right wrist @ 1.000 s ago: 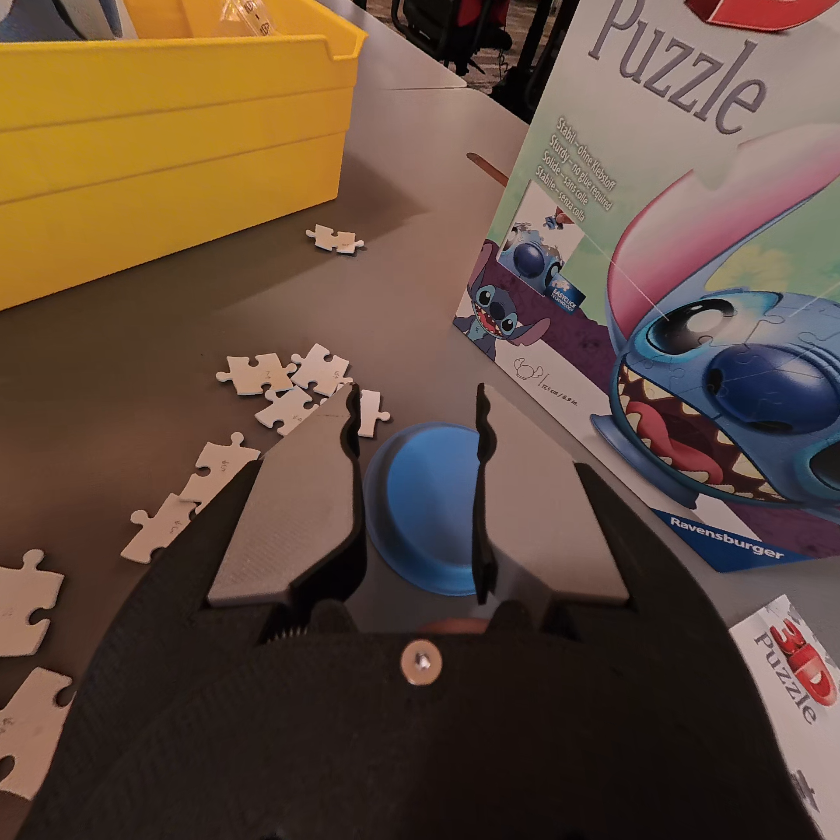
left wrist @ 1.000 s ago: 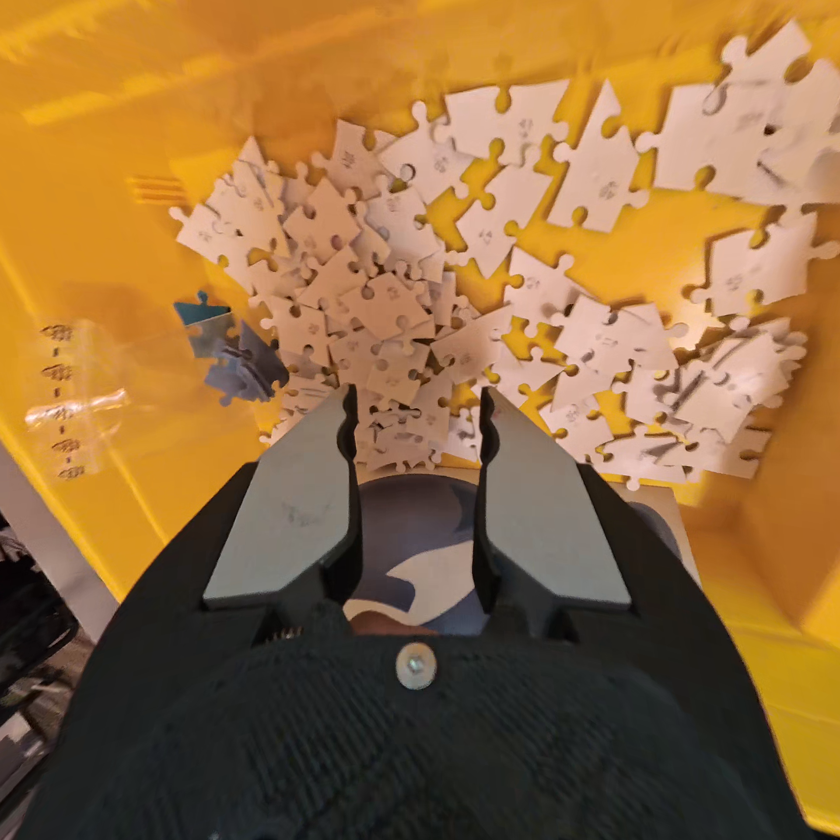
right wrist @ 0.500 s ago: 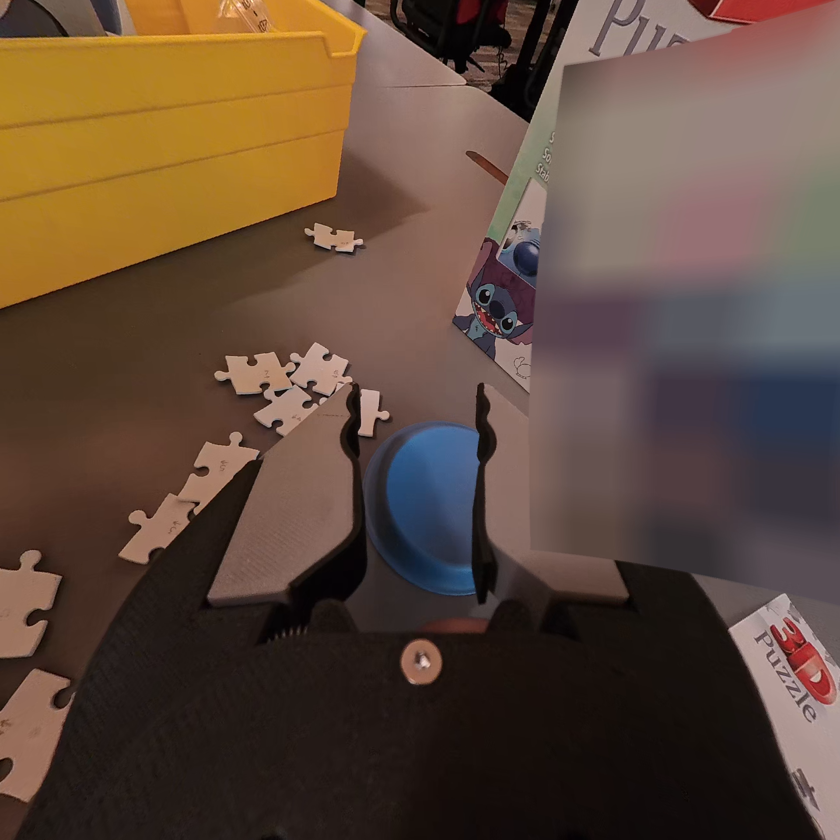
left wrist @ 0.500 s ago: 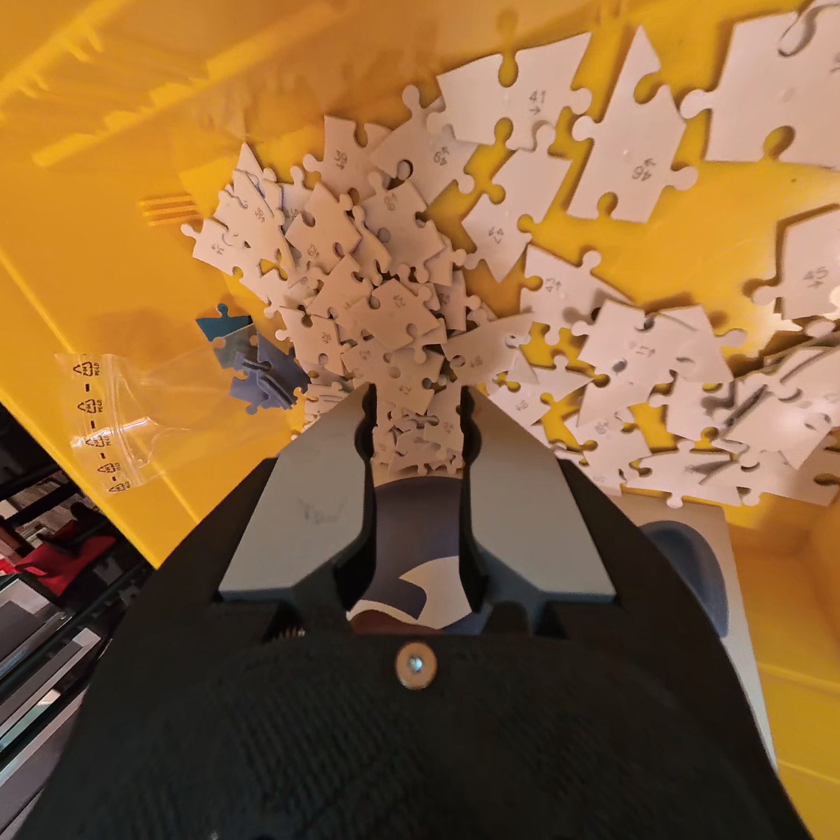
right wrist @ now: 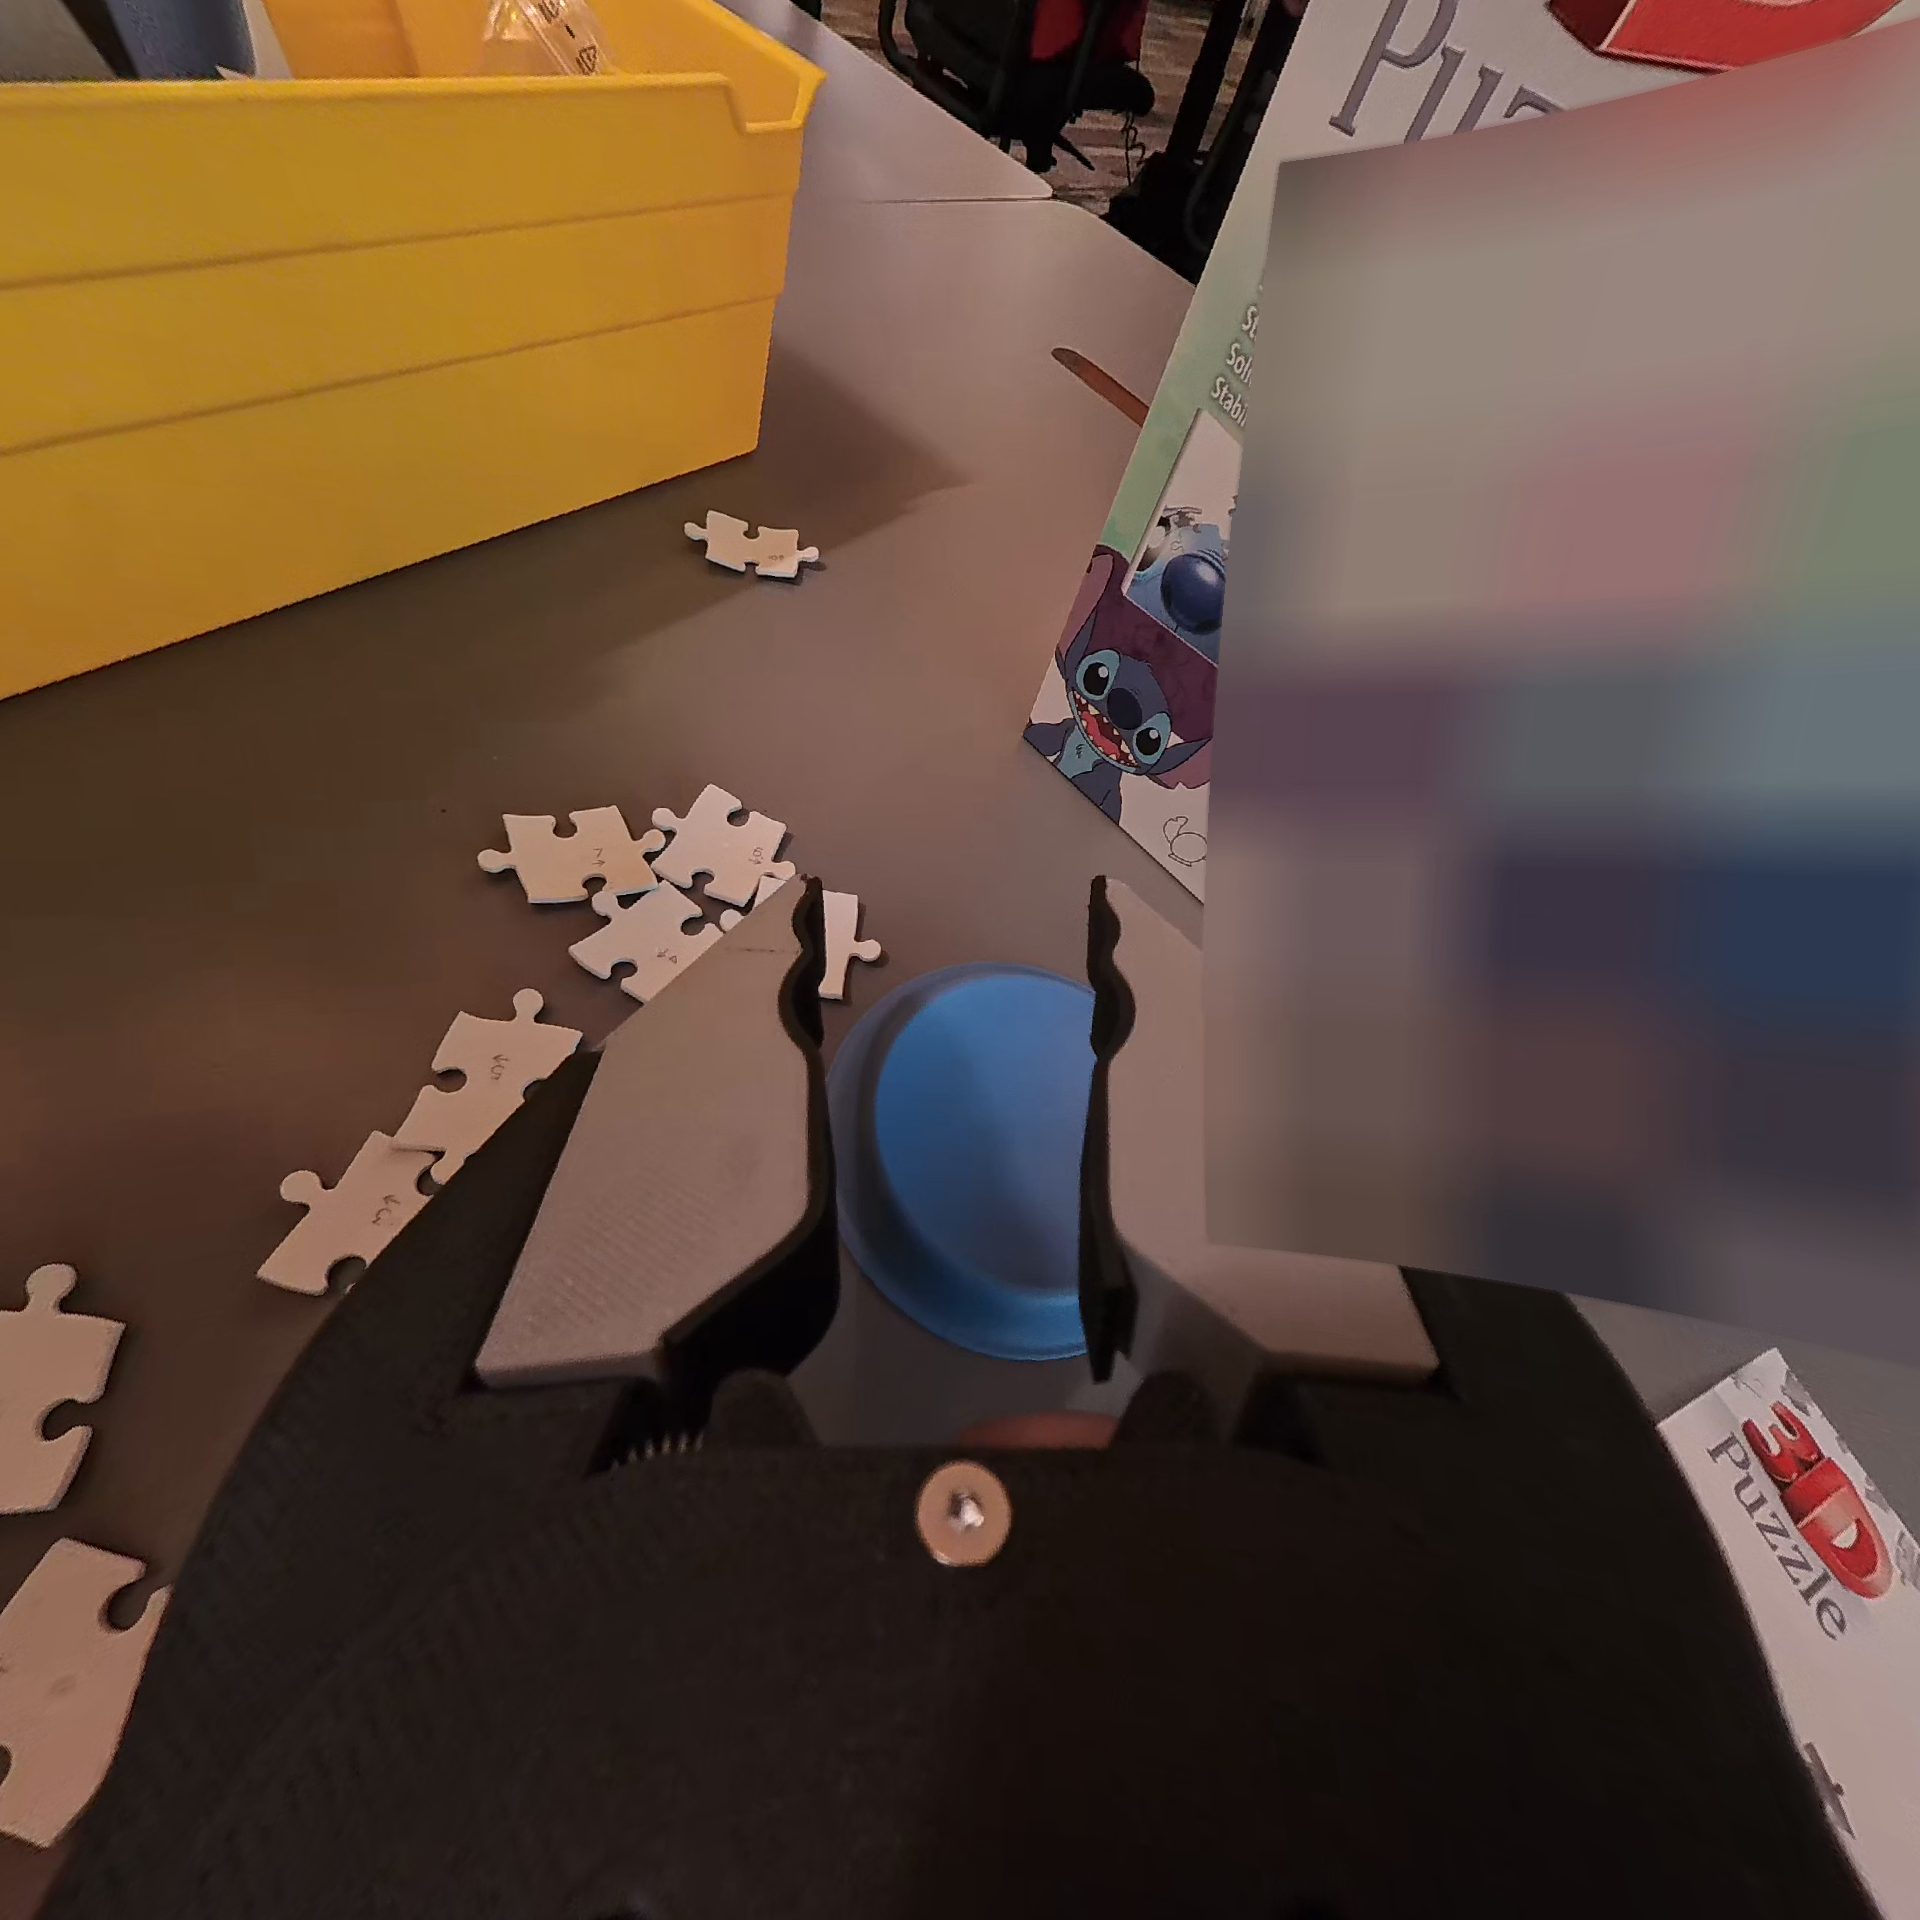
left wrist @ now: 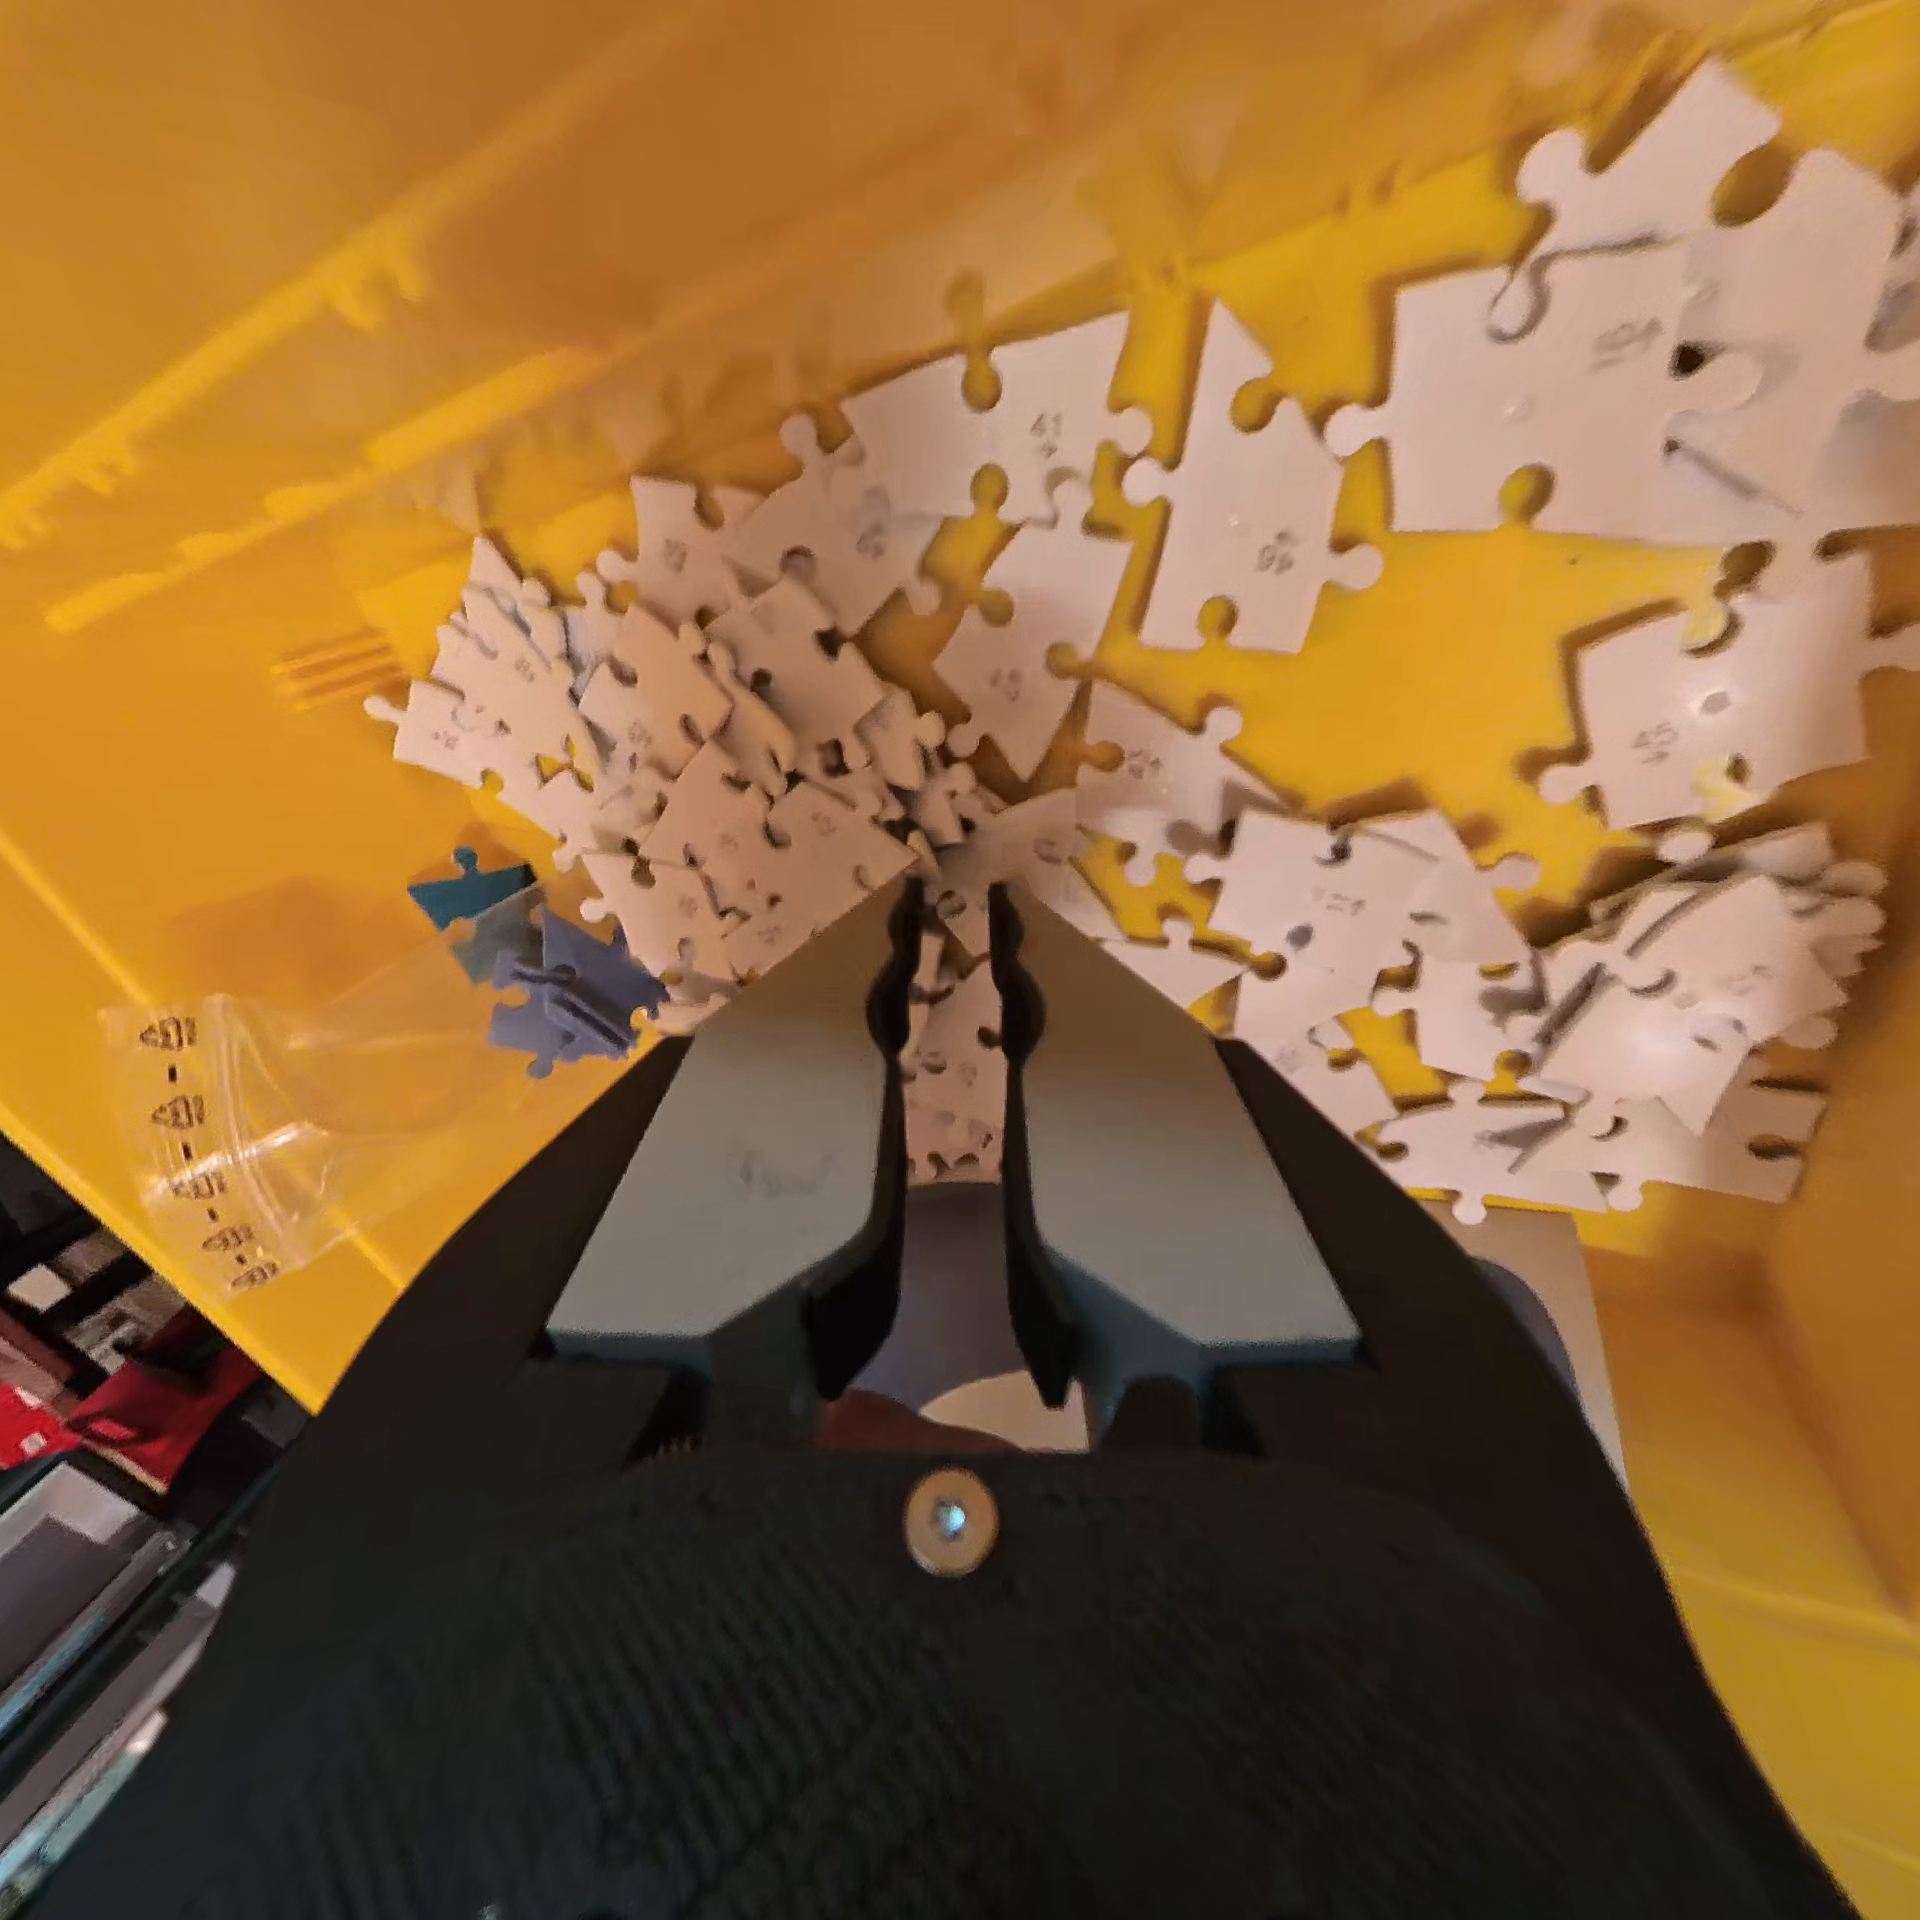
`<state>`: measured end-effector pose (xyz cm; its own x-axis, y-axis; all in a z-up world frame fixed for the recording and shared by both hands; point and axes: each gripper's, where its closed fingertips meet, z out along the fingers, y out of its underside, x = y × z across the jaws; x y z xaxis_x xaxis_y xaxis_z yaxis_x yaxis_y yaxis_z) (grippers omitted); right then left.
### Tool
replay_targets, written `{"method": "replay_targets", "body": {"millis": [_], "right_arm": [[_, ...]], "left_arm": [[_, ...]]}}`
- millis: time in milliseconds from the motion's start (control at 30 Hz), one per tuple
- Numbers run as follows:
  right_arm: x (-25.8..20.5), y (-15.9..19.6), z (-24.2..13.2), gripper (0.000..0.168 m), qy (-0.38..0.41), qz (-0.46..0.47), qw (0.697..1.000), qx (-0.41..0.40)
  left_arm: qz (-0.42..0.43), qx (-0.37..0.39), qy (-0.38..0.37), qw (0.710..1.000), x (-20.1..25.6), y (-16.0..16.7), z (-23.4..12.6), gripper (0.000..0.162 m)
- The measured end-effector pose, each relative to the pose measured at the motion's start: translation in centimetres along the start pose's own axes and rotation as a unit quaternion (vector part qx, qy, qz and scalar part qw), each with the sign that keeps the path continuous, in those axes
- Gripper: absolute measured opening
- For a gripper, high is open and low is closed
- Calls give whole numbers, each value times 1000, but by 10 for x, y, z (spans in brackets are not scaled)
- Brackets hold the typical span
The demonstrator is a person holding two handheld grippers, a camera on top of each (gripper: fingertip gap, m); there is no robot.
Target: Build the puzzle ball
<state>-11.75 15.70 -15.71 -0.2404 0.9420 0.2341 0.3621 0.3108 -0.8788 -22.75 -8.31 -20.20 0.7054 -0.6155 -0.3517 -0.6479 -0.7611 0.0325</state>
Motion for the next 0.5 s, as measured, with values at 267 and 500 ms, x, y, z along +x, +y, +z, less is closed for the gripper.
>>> {"method": "replay_targets", "body": {"millis": [267,500], "right_arm": [[1,0,0,48,1,1,1000,0],[0,2,1,48,0,-2,1000,-4]], "left_arm": [[-37,113,4,993,-12,-21,-32,23],[-23,57,28,998,-1,2,-17,30]]}}
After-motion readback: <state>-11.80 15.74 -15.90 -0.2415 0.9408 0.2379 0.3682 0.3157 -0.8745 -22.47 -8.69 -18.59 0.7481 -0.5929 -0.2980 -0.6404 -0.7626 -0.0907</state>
